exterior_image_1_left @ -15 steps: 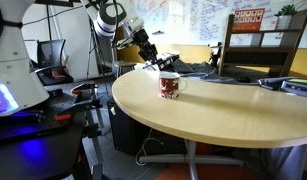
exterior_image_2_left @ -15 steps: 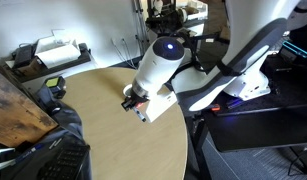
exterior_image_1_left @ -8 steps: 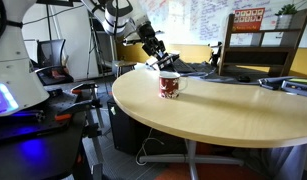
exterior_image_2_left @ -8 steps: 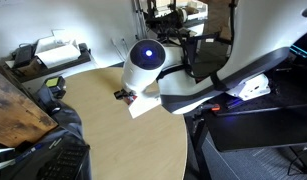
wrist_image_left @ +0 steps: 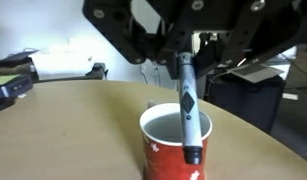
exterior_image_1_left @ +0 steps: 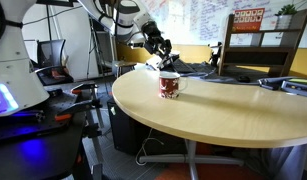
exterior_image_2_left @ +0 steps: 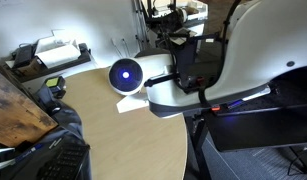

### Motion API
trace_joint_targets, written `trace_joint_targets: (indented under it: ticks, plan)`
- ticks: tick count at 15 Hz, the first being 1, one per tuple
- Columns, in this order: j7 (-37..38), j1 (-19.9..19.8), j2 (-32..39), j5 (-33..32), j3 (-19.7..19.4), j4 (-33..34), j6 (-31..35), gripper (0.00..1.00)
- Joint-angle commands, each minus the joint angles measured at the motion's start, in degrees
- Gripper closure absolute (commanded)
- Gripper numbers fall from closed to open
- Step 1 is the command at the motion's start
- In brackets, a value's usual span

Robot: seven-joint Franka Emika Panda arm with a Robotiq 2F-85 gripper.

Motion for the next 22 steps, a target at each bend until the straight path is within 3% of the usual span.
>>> trace_joint_targets:
  ticks: [1,9,17,18,20,22]
  plan:
    - [4.8,-1.6,2.3,-4.0,-0.9,3.4,-5.9,0.94]
    - [9.2,-10.7,2.4,-7.9,1.2,8.6,-10.0,0.94]
    - [8.0,-21.7,0.4,-11.5,9.9,15.1,-11.0,0.94]
    - [7.8,-22.5,-0.3,-11.9,10.8,15.4,-10.7,0.51]
    - [7.2,-23.3,-2.6,-11.9,11.8,14.9,-9.9,0.43]
    - [5.3,-23.6,-7.1,-11.1,12.3,12.2,-6.0,0.28]
